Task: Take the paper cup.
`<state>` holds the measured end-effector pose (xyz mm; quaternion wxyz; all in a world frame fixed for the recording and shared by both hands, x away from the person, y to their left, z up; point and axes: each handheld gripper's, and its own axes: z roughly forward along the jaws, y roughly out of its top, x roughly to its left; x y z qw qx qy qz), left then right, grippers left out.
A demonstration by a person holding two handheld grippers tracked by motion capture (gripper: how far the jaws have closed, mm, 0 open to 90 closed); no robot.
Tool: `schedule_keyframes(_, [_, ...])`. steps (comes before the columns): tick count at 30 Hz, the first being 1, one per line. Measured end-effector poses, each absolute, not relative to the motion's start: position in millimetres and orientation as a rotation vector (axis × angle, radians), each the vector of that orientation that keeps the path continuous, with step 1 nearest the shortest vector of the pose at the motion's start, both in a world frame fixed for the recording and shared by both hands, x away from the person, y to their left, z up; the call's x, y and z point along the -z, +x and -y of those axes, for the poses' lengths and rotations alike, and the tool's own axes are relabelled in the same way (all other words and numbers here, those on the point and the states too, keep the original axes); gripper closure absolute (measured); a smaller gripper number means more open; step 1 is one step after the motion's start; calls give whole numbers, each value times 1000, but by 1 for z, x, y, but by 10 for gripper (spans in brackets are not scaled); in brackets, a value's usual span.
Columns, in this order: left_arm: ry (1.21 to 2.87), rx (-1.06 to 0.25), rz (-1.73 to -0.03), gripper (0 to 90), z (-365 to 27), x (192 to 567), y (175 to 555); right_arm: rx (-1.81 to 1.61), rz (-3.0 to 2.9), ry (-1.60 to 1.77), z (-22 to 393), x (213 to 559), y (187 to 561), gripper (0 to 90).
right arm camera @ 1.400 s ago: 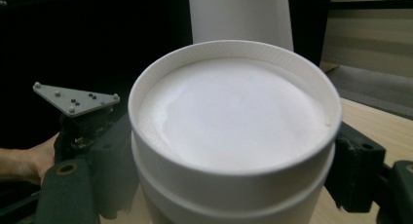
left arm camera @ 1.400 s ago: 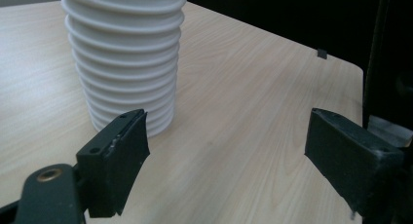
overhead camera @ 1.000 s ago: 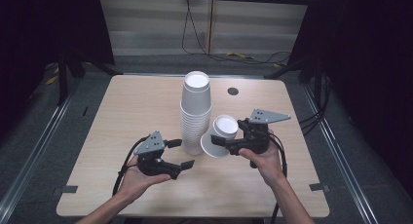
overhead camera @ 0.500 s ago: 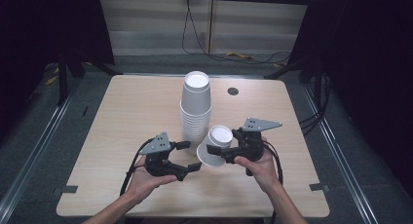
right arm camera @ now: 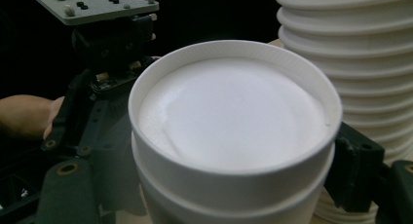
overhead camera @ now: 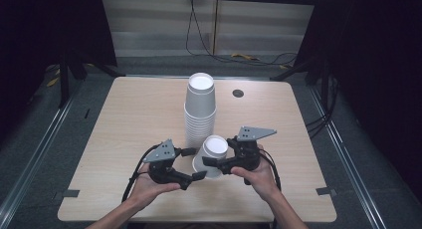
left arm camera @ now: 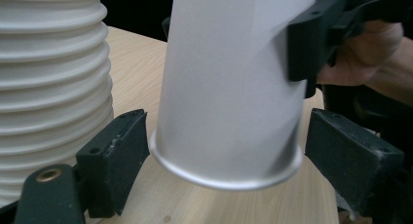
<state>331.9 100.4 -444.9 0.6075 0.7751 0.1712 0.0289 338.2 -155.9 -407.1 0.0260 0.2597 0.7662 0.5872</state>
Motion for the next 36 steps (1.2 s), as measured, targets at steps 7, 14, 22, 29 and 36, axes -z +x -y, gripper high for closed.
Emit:
schedule_keyframes(7, [1801,-36,-379,131,-98,447,332,-1824,-2395,777,145,409,336,219])
schedule_keyframes(14, [1800,-48,-394,78,-95,453,330,-1841,-2403,749,137,411,333,220])
schedule_keyframes(22, [1798,-60,-379,75,-89,455,327,-1903,-2384,769,136,413,332,220])
schedule_keyframes(29, [1796,-83,-359,104,-91,455,327,-1918,-2385,787,137,414,333,218])
schedule_keyframes(36, [1809,-90,-342,114,-93,455,327,-1929,-2387,795,138,416,334,216])
